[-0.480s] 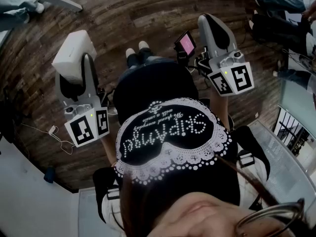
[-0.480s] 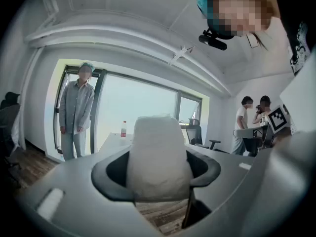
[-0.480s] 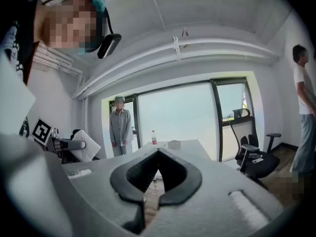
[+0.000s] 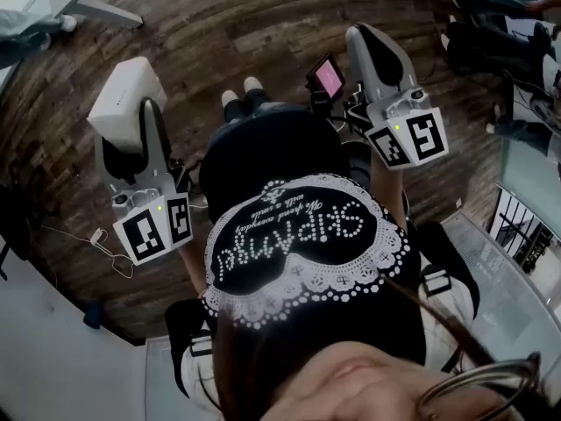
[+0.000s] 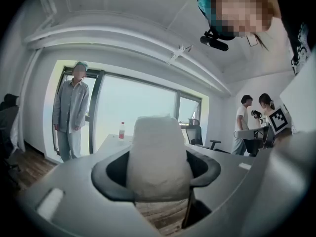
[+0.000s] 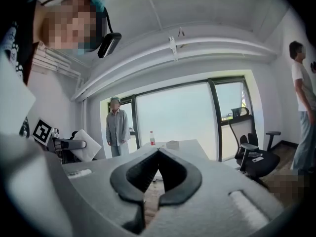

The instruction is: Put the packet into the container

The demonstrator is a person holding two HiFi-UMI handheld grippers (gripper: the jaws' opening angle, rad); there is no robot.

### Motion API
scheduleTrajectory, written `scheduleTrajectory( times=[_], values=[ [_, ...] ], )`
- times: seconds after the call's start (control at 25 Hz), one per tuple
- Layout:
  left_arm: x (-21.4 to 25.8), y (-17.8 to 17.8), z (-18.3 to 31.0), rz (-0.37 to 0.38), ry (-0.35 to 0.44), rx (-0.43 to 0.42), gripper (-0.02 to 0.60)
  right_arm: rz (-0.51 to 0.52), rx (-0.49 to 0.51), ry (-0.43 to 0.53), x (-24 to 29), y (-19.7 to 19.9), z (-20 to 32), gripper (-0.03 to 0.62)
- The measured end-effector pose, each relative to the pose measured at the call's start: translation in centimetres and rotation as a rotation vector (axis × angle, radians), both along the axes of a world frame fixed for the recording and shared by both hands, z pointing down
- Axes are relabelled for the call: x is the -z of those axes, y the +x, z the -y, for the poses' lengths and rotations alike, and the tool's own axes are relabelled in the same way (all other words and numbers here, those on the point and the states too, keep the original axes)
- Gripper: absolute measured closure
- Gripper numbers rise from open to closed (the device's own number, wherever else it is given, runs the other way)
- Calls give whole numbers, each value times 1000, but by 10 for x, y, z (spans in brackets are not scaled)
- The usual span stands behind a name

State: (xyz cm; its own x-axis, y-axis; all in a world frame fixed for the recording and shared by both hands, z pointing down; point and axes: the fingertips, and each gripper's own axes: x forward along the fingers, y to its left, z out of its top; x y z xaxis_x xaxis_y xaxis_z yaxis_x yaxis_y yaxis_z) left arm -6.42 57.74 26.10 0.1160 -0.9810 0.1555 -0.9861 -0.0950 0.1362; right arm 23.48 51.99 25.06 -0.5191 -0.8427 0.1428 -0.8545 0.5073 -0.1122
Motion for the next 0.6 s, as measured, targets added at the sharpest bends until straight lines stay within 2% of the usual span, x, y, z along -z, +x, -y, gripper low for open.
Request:
scheduleTrajectory(
  times=[0.28, 0.44, 0.6],
  values=[
    [1, 21, 16, 12, 8, -6, 299, 35, 19, 1, -4, 12, 15, 600],
    [-2, 55, 39, 22, 8, -20, 299, 62, 43, -16, -15, 32, 31, 600],
    [-7, 76, 55, 19, 28, -17, 299, 97, 109, -22, -25, 32, 42, 599]
  ],
)
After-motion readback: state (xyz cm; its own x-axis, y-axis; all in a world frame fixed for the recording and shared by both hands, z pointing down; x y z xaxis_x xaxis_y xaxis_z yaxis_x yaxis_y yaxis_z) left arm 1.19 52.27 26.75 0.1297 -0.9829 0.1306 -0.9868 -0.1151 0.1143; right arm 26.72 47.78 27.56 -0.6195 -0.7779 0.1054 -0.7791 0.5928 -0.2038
